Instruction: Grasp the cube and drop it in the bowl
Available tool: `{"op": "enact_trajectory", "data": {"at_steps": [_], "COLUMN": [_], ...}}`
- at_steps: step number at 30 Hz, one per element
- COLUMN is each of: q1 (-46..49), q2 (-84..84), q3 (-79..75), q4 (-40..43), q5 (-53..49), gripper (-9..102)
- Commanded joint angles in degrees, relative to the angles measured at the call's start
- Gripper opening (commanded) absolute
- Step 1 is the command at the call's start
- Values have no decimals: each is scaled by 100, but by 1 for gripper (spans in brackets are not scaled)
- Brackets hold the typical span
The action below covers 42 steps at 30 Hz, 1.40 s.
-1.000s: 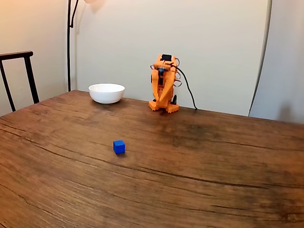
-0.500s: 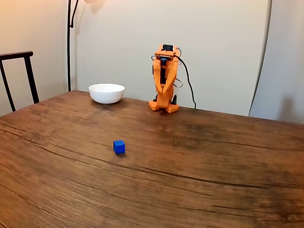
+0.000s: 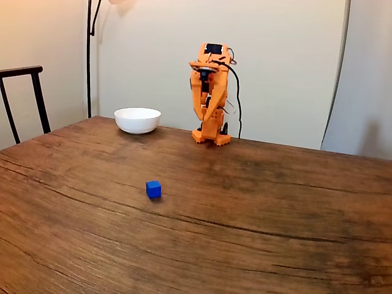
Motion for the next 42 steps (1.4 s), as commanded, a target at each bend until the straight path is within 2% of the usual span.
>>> {"op": "enact_trajectory", "data": {"at_steps": [1, 15, 24, 33, 36, 42], "q1": [44, 325, 606, 949, 1002, 993], "q2": [-413, -3076, -4403, -5572, -5801, -5994], "q3": [-773, -3234, -4359, -5836, -6240, -7321], "q4": [-97, -501, -483, -404, 26, 1767], "q5": [-44, -62, -1063, -1503, -1872, -2435], "gripper": [0, 0, 0, 0, 0, 0]}}
